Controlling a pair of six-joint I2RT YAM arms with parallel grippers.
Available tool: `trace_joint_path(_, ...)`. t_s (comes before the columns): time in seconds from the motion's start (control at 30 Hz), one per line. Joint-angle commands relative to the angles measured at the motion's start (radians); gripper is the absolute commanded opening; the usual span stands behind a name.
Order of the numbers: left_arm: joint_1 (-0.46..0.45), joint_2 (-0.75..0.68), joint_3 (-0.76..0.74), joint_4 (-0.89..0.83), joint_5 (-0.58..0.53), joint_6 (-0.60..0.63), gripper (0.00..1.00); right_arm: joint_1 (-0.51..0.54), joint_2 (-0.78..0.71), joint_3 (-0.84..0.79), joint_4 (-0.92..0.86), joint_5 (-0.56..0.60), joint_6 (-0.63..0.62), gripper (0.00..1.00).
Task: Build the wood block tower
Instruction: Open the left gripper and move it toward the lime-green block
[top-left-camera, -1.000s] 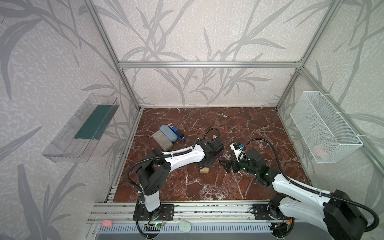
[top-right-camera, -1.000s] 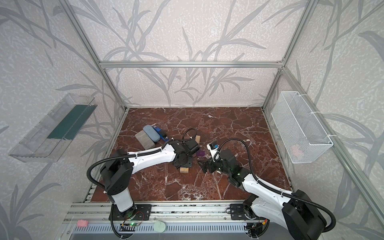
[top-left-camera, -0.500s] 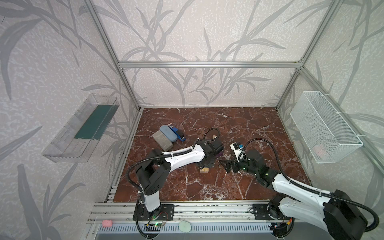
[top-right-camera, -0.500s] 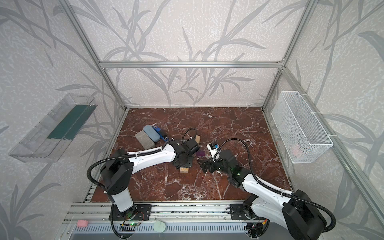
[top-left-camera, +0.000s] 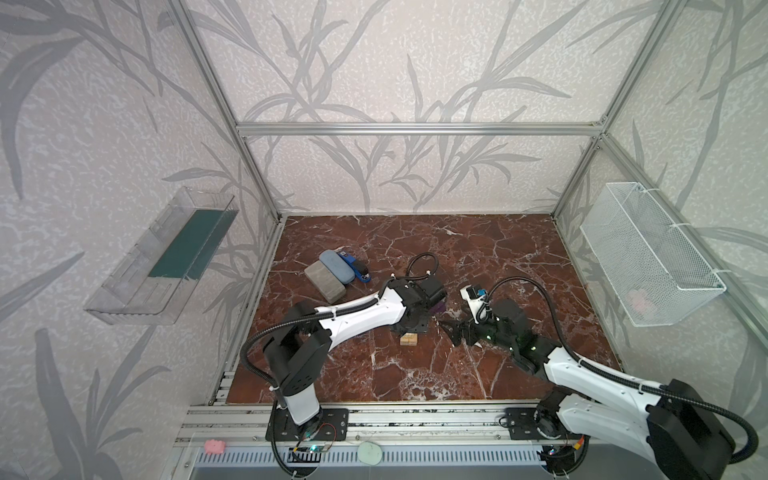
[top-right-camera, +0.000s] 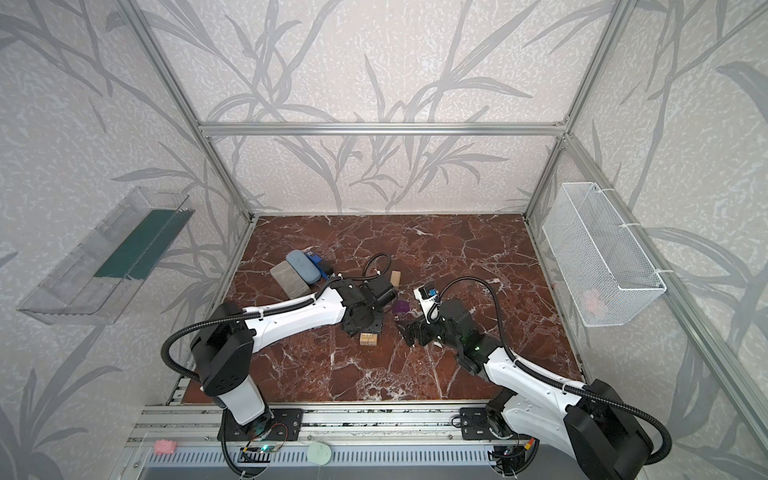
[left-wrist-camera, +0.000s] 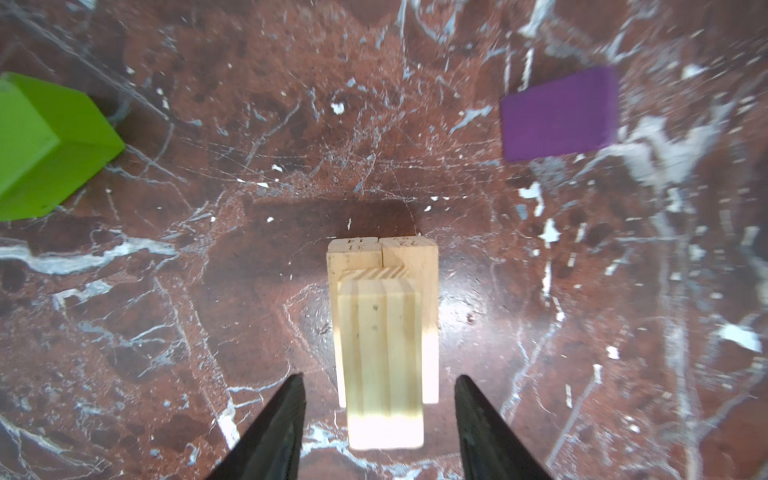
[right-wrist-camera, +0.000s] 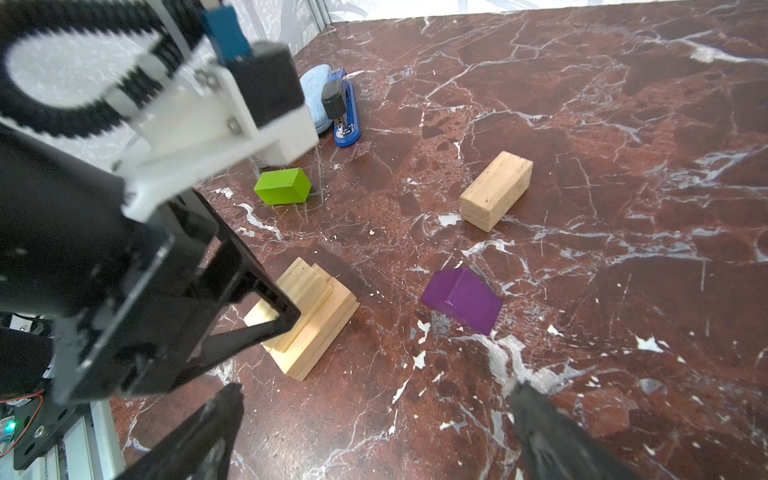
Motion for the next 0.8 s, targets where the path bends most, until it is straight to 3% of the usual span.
trace_joint_path(0.0, 0.014, -0.076, 0.019, -0.03, -0.055, 0.031, 0.6, -0.004, 0.009, 0.026, -0.01, -0.015, 0.013, 0.99)
trace_joint_path(0.23, 0.081, -0.219, -0.061, 0.015, -0.099, 0.138, 0.66, -0.002, 0.016, 0.016, 0.037, -0.079, 0.015, 0.99)
trace_joint_path(0.5, 0.26, -0.387, -0.258, 0.232, -0.016, 0.325, 0.7, 0.002, 0.063, 0.009, 0.139, -0.203, 0.01, 0.99)
trace_joint_path(0.77, 0.428, -0.305, -0.262, 0.304, 0.086, 0.458, 0.76, 0.07, 0.122, 0.039, 0.171, -0.213, -0.038, 0.99)
